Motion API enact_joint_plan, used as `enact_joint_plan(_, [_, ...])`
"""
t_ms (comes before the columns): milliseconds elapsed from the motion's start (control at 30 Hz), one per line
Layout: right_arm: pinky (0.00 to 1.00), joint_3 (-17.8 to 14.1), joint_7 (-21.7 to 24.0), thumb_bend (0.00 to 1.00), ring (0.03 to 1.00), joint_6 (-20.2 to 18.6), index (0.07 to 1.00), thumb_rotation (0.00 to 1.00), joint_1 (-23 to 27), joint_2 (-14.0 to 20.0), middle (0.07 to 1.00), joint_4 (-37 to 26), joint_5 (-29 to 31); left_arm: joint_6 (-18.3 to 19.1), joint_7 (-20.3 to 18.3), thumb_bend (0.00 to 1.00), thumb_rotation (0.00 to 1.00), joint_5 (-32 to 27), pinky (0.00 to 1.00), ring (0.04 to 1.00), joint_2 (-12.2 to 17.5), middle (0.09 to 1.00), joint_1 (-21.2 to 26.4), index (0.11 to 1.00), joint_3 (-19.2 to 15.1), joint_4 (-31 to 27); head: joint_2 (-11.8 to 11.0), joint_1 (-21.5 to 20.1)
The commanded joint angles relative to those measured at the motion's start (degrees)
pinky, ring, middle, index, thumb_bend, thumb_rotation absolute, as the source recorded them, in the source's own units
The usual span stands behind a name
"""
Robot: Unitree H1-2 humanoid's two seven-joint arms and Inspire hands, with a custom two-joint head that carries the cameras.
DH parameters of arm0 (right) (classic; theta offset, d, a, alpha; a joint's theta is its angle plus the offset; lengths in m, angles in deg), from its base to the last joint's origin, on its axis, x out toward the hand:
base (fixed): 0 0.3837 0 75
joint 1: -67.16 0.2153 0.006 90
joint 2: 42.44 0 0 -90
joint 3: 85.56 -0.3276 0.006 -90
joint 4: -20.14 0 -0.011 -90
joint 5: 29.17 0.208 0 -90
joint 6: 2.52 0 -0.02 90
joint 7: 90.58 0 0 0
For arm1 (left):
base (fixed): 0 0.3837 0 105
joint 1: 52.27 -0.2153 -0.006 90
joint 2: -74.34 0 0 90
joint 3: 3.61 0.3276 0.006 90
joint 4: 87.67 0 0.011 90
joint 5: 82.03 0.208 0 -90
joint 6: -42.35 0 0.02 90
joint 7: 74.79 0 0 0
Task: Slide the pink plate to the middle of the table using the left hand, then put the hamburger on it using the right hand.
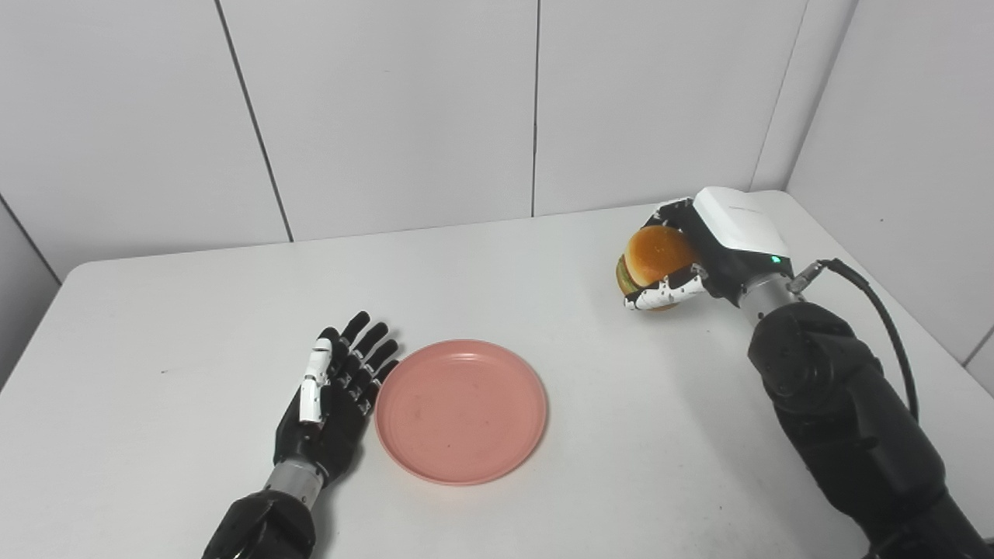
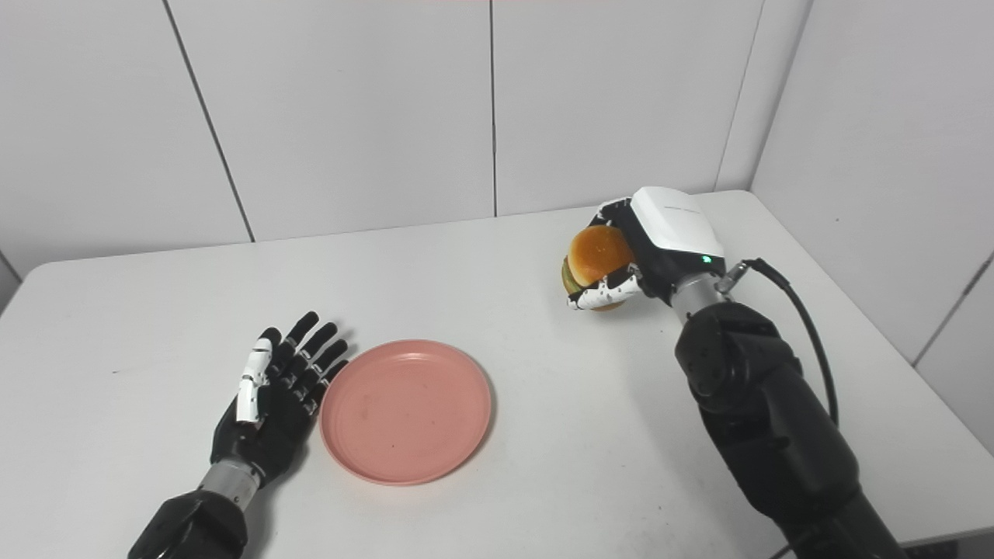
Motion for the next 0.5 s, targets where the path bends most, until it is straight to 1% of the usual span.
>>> enact_joint_plan(0, [0.25,0.32,-0.06,0.51,0.341,1.74,0.487,0.13,3.41,-0.94,0.427,-1.95,-0.27,0.83,1.33,0.36,1.0,1.13,0.9,0.899,-0.92,0.909,0.44,0.905,0.82,-0.24,0.21,1.59])
enact_joint_plan(33, [0.24,0.54,0.11,0.51,0.325,2.03,0.486,0.13,3.55,-1.22,0.409,-1.97,-0.06,0.83,1.53,0.36,1.0,1.33,0.89,0.898,-1.2,0.907,0.47,0.904,0.89,-0.23,0.21,1.59])
enact_joint_plan(67, [0.23,1.23,0.42,0.51,0.316,2.5,0.485,0.13,3.81,-1.83,0.399,-1.96,0.02,0.77,1.68,0.36,1.0,1.6,0.89,0.897,-1.45,0.907,0.57,0.903,1.12,-0.07,0.39,3.03])
enact_joint_plan(100, [0.23,1.7,0.64,0.51,0.311,2.79,0.485,0.13,3.98,-2.25,0.391,-1.96,0.03,0.71,1.78,0.35,1.0,1.77,0.88,0.895,-1.6,0.905,0.64,0.905,1.3,0.05,0.39,3.03])
enact_joint_plan(167, [0.23,2.79,0.67,0.51,0.314,3.98,0.485,0.13,4.11,-3.49,0.39,-1.7,0.75,0.62,2.34,0.36,1.0,2.57,0.88,0.889,-2.15,0.899,0.8,0.899,1.75,0.19,0.53,4.82])
enact_joint_plan(267, [0.22,3.66,0.34,0.51,0.309,5.71,0.485,0.13,4.01,-4.63,0.387,-1.34,1.42,0.4,2.59,0.36,1.0,3.18,0.88,0.889,-2.75,0.9,1.07,0.899,2.04,0.65,0.67,5.66])
enact_joint_plan(467, [0.21,5.96,0.74,0.51,0.307,6.16,0.485,0.13,3.67,-7.82,0.393,-1.53,0.64,-0.15,2.86,0.36,1.0,4.0,0.87,0.889,-3.43,0.9,1.56,0.9,2.4,1.25,1.25,7.37])
